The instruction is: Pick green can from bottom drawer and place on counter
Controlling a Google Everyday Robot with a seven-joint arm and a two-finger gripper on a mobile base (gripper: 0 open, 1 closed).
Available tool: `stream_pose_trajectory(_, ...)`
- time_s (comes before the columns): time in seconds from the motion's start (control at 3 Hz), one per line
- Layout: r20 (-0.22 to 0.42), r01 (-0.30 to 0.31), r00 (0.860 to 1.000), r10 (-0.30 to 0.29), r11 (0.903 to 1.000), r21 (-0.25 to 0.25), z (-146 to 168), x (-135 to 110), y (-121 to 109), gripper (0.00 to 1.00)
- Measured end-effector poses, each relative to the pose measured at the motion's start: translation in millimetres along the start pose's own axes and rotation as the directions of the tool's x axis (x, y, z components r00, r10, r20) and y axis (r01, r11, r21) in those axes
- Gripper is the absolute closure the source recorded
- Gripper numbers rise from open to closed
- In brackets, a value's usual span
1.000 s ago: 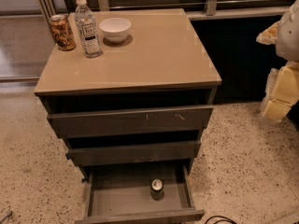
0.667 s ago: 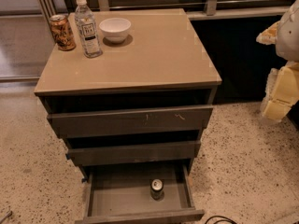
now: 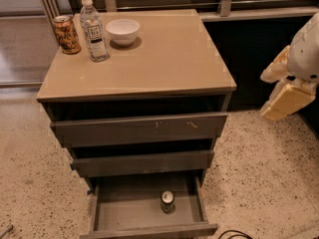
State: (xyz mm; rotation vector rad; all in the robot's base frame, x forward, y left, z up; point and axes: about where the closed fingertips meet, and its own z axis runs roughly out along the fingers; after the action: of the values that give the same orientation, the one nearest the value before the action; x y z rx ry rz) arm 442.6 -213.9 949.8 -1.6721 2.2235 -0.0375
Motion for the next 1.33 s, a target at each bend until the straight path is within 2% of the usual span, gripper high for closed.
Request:
stream_pose_trajectory(0.33, 0.113, -0.050, 0.992, 0.057, 0.9964, -0.068, 68.0, 3.0, 16.1, 0.65)
stream_pose_trajectory(0.67, 0.227, -0.095, 0.966, 0.127, 0.9843, -0.149, 168.2, -5.4, 24.9, 0.96)
stream_pose_trajectory(1.0, 0.253, -0.121, 0.952, 0.170, 0.9730, -0.197, 217.2, -6.0, 30.9, 1.00)
stream_pose_trajectory(1.33, 0.255, -0.124, 0.951, 0.173, 0.9723, -0.198, 220.9, -5.5, 30.3, 1.00)
